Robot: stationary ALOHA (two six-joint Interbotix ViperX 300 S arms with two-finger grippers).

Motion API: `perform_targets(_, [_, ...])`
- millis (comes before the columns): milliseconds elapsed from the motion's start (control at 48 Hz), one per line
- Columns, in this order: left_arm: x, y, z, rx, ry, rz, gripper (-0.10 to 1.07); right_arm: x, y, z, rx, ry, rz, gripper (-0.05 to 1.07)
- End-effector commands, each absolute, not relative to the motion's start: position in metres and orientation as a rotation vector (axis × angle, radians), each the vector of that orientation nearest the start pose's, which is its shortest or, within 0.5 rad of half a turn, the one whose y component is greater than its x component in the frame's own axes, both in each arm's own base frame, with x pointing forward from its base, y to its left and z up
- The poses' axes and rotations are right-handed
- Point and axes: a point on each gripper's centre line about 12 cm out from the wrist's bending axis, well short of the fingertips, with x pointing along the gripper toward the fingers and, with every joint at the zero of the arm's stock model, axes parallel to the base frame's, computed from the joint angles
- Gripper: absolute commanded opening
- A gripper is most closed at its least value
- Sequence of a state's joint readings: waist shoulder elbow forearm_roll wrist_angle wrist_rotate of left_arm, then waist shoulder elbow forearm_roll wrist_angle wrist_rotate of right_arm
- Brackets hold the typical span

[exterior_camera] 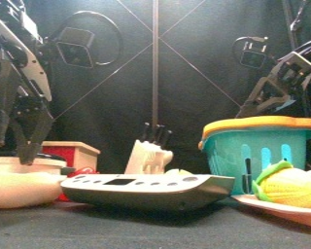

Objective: Grab banana

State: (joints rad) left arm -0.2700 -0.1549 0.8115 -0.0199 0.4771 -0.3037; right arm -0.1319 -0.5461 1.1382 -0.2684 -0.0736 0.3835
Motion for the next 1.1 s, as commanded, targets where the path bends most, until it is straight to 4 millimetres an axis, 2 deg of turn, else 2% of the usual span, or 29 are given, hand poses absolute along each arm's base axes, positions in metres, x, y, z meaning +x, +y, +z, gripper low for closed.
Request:
perform_targets(0, [0.297,-0.075,0.151,-0.084,1.111,-0.064,1.0,0.249,-0.032,0.197,0.154,0.482,-0.142,0.79])
perform_targets(208, [0.301,-0.067,0.14,-0.017,1.13,-0.051,1.0,0.249,-0.032,0.196,0.155,0.484,-0.143,0.79])
perform_targets(354, [0.303,-0.067,0.134,-0.016,1.15,-0.047,1.0,0.249,-0.032,0.196,0.158,0.483,-0.143,0.79])
perform_targets(604, [0.305,-0.068,0.135,-0.011,1.148,-0.049,1.0,0.249,-0.032,0.196,0.157,0.484,-0.143,0.79])
perform_targets(1083, [0.303,-0.067,0.116,0.003,1.207,-0.039,1.0,0.249,-0.032,0.196,0.158,0.483,-0.143,0.79])
